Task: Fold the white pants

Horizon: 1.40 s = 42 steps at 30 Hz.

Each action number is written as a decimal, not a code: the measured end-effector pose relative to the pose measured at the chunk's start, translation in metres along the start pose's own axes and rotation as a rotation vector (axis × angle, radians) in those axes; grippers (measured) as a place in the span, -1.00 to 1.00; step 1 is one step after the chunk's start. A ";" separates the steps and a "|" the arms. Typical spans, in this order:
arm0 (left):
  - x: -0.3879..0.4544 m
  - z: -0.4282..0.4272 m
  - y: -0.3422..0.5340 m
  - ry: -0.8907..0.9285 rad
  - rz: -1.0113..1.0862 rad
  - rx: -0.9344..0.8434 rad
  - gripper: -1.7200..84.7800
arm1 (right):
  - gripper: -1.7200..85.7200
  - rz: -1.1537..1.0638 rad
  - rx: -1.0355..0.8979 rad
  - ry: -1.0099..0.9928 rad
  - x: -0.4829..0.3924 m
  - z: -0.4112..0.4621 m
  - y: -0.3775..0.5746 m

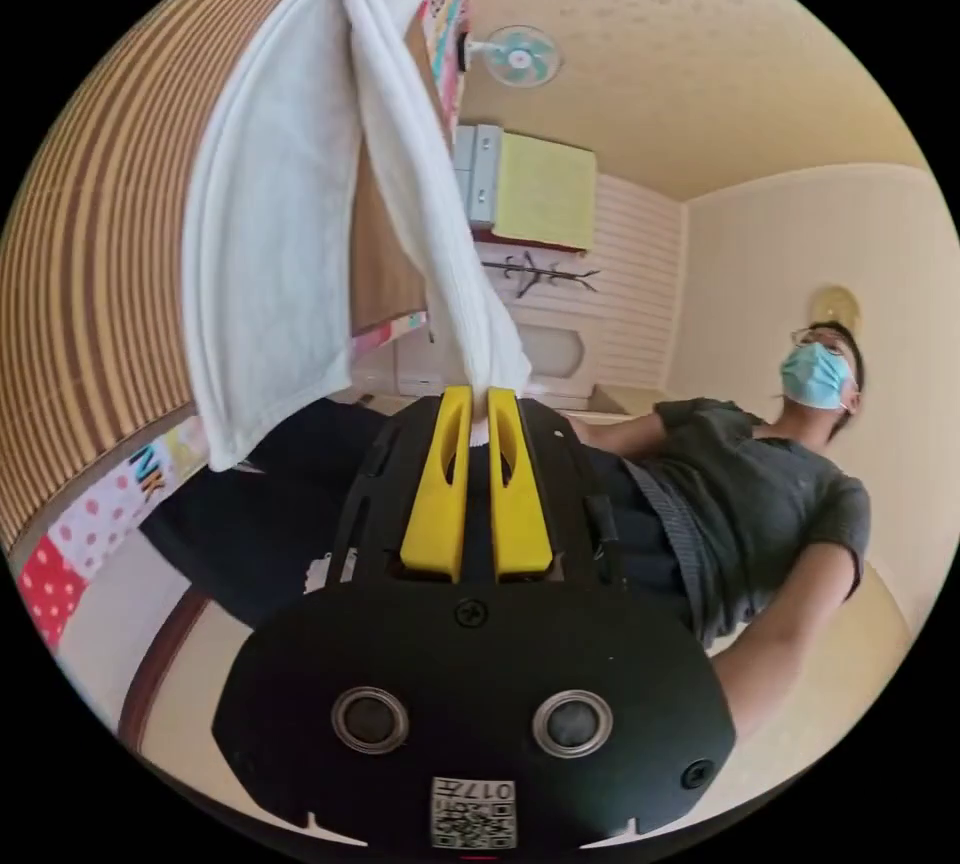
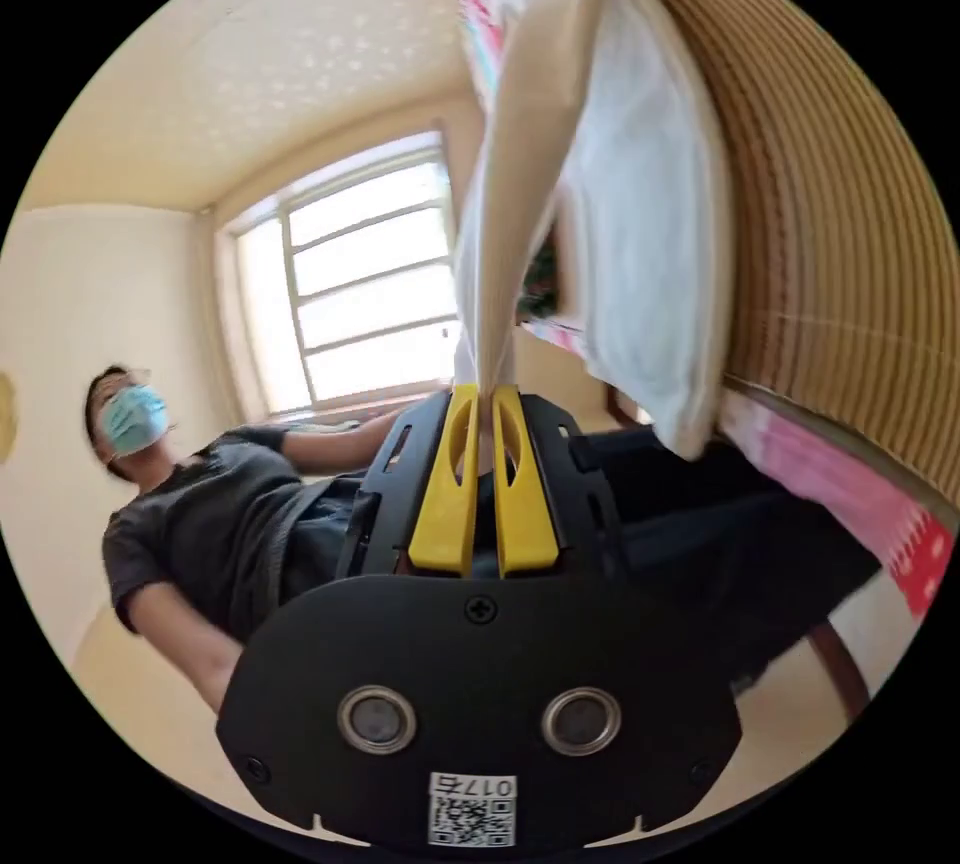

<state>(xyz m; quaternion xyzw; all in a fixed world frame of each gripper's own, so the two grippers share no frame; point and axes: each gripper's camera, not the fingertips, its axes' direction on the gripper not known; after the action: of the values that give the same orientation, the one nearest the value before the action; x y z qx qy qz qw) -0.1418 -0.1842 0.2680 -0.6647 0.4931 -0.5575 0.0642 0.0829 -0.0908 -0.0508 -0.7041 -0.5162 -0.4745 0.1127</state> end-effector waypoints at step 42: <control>-0.012 0.039 -0.025 -0.611 -0.286 0.012 -0.90 | -0.74 0.199 0.002 0.225 0.105 0.009 -0.073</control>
<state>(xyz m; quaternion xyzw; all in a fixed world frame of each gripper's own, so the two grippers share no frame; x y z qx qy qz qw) -0.0946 -0.1808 0.2615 -0.8632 0.3497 -0.3385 0.1343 0.0287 0.0118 0.0028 -0.6941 -0.4285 -0.5363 0.2167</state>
